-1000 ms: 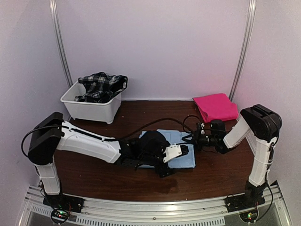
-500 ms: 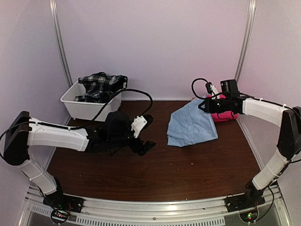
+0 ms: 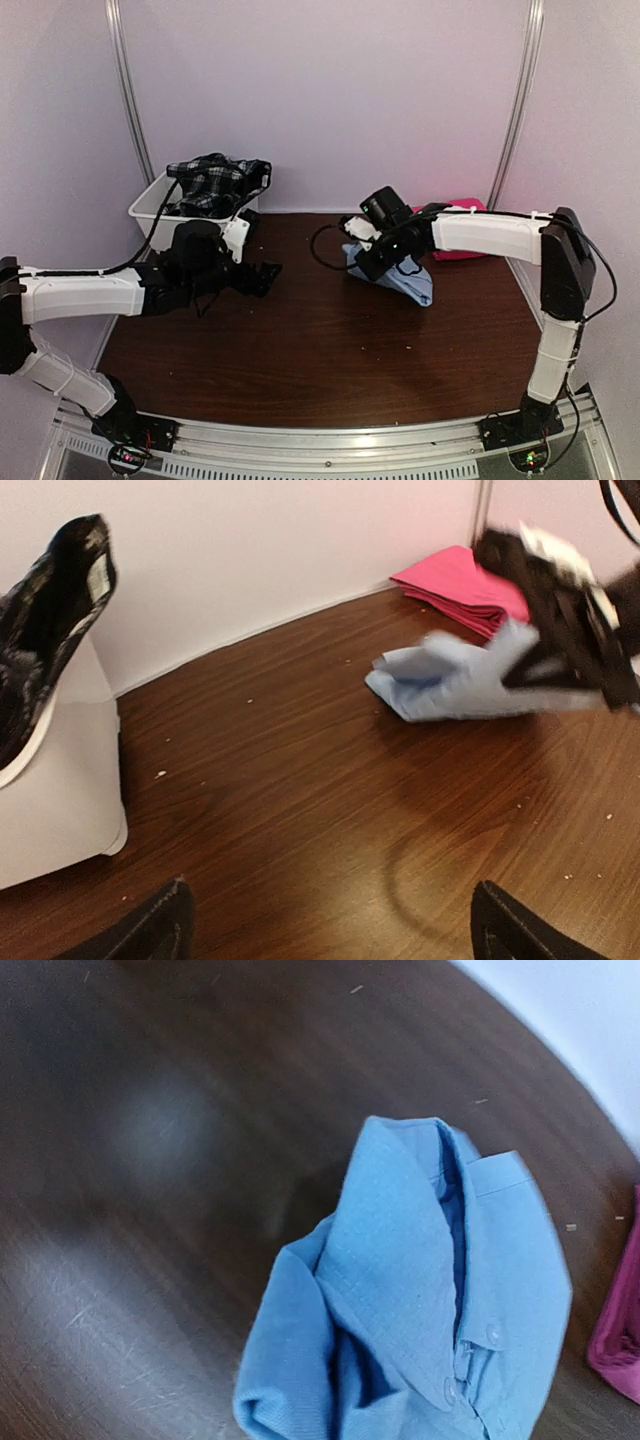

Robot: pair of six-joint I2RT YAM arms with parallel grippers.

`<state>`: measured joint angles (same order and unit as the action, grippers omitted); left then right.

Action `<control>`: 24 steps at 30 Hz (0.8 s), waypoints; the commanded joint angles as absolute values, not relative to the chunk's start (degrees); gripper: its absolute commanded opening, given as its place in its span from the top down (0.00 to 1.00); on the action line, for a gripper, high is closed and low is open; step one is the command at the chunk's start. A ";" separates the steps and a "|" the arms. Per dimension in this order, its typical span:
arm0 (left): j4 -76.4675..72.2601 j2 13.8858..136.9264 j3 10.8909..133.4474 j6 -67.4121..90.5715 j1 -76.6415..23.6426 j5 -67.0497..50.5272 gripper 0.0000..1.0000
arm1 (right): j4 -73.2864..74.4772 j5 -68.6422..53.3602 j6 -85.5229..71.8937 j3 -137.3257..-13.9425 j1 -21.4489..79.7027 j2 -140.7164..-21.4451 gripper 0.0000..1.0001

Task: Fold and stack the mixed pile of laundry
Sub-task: Turn over at the center of the board.

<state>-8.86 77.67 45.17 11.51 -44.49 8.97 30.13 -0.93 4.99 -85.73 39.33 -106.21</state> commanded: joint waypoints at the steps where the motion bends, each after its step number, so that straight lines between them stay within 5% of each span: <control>1: -9.84 72.14 40.89 19.48 -39.91 11.13 0.02 | 32.67 0.54 2.04 -87.81 48.02 -110.46 1.00; 10: -6.86 69.35 38.03 24.48 -34.61 9.10 0.02 | 32.02 -5.95 -7.55 -94.01 55.51 -121.73 0.97; 18: -4.43 69.74 37.42 30.19 -32.51 8.36 0.02 | 17.61 -30.80 -15.23 -88.90 52.05 -110.90 0.47; 24: -7.84 77.28 40.11 26.56 -39.07 3.14 0.02 | 4.08 -44.54 -20.46 -76.36 39.79 -99.28 0.41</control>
<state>-5.06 72.07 37.67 28.62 -34.04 6.31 15.70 -33.78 -16.05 -81.17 47.92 -106.17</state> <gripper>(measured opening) 0.976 0.597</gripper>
